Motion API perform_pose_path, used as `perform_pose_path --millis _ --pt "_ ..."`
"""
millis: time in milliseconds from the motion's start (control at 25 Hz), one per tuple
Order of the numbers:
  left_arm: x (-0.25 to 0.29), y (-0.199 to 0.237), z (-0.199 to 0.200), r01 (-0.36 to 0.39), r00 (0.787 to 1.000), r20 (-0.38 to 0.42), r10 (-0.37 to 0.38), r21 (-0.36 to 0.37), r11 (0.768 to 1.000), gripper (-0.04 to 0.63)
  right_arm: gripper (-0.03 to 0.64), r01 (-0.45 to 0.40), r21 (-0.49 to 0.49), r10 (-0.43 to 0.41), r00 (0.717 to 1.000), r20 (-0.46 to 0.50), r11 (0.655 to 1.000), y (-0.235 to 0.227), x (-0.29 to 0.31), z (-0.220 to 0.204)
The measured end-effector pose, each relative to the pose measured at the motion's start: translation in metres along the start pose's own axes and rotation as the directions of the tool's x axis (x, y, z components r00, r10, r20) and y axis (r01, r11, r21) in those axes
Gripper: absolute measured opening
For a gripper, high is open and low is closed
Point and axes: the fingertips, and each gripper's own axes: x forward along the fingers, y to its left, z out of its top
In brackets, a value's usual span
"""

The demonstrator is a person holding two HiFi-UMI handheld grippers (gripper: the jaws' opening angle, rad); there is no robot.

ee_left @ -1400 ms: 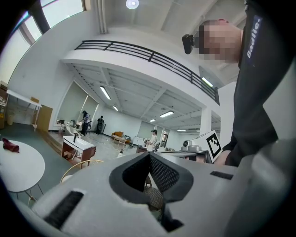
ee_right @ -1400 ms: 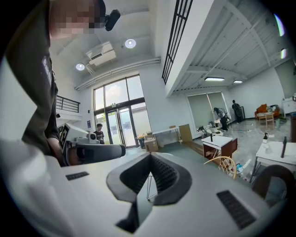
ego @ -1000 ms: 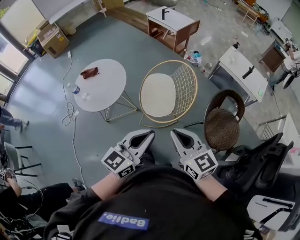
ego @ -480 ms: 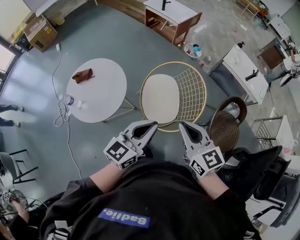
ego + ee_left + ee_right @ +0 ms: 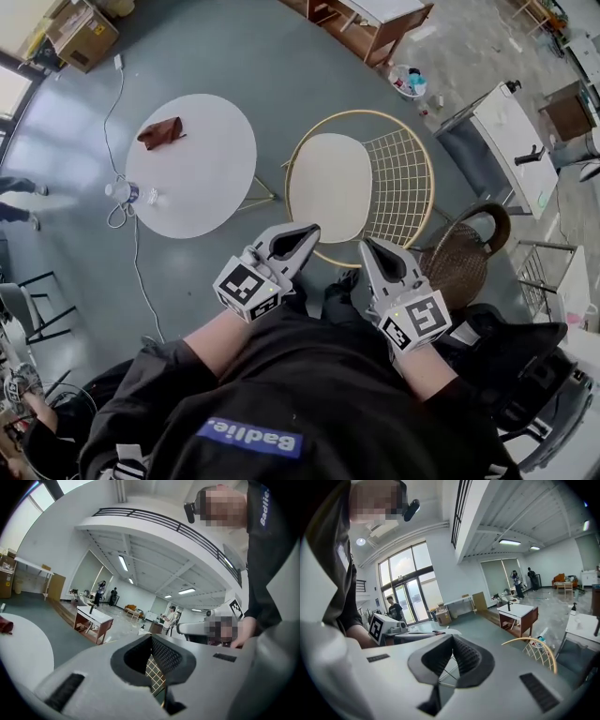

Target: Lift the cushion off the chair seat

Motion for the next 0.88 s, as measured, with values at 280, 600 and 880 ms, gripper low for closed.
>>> perform_pose_path --millis 280,600,880 --pt "0.021 0.04 -0.066 -0.135 0.99 -0.06 0.13 -0.073 0.988 0.015 0.026 -0.107 0.025 0.108 0.993 -0.05 0.994 -0.02 0.021 -0.019" --pt "0.036 0.092 -0.135 -0.267 0.96 -0.123 0.253 -0.121 0.956 0.017 0.026 -0.16 0.035 0.162 0.982 -0.101 0.987 -0.04 0.037 -0.045" --pt "0.047 0.135 -0.214 -0.344 0.925 -0.223 0.307 -0.153 0.926 0.031 0.028 -0.162 0.06 0.169 0.972 -0.16 0.985 -0.06 0.042 -0.081"
